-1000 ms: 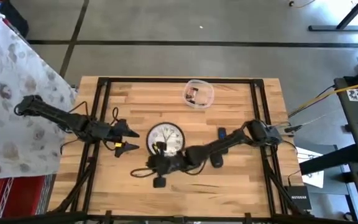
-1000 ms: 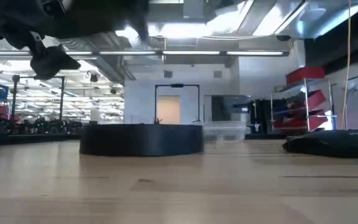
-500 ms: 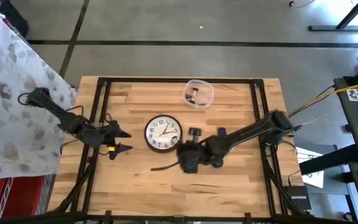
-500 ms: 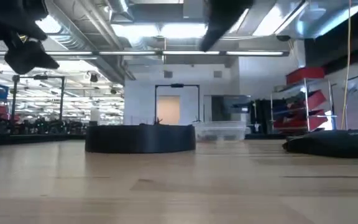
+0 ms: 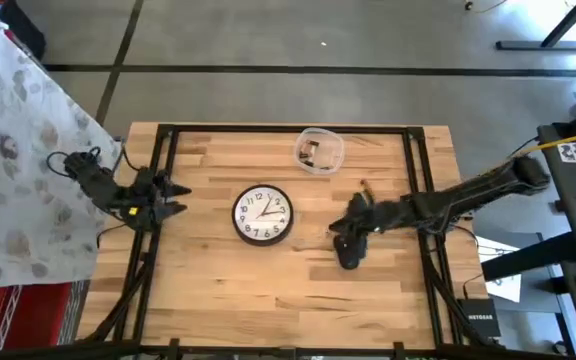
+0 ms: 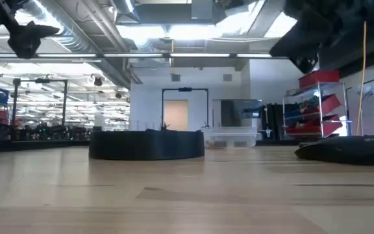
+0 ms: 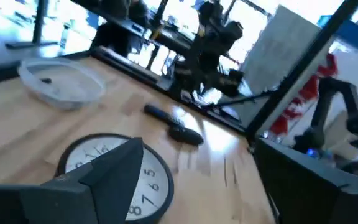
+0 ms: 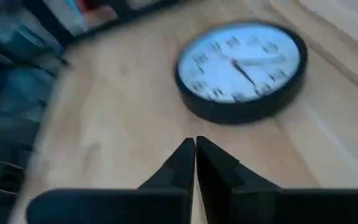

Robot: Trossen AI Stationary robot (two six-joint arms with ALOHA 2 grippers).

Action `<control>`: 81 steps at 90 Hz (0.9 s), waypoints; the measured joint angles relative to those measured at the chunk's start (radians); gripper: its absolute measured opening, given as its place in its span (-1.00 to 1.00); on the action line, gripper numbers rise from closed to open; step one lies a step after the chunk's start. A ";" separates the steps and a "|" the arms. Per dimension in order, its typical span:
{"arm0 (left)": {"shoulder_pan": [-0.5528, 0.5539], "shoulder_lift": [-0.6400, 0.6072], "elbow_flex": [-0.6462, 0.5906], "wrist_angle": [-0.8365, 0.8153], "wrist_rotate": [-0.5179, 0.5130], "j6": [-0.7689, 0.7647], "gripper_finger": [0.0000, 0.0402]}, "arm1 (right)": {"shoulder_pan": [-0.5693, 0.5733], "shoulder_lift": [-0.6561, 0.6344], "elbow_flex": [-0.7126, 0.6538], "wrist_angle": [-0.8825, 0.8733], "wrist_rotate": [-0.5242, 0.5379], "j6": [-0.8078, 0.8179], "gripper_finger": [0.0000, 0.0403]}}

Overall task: Insert battery
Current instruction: Return to Home Position

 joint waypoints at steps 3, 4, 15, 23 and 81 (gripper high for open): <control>0.004 0.006 -0.010 0.013 0.017 -0.002 0.48 | -0.036 -0.044 -0.049 0.051 -0.050 -0.005 -1.00; 0.006 0.010 -0.014 0.021 0.019 0.001 0.48 | -0.049 -0.059 -0.066 0.071 -0.066 -0.007 -1.00; 0.032 0.031 -0.082 0.113 0.029 0.023 0.48 | -0.177 -0.209 -0.217 0.240 -0.221 -0.015 -1.00; 0.059 0.029 -0.120 0.148 0.030 0.020 0.48 | -0.255 -0.295 -0.287 0.294 -0.308 -0.003 -1.00; 0.552 0.028 -0.419 0.614 0.591 0.081 0.48 | -0.487 -0.420 -0.345 0.297 -0.608 -0.085 -1.00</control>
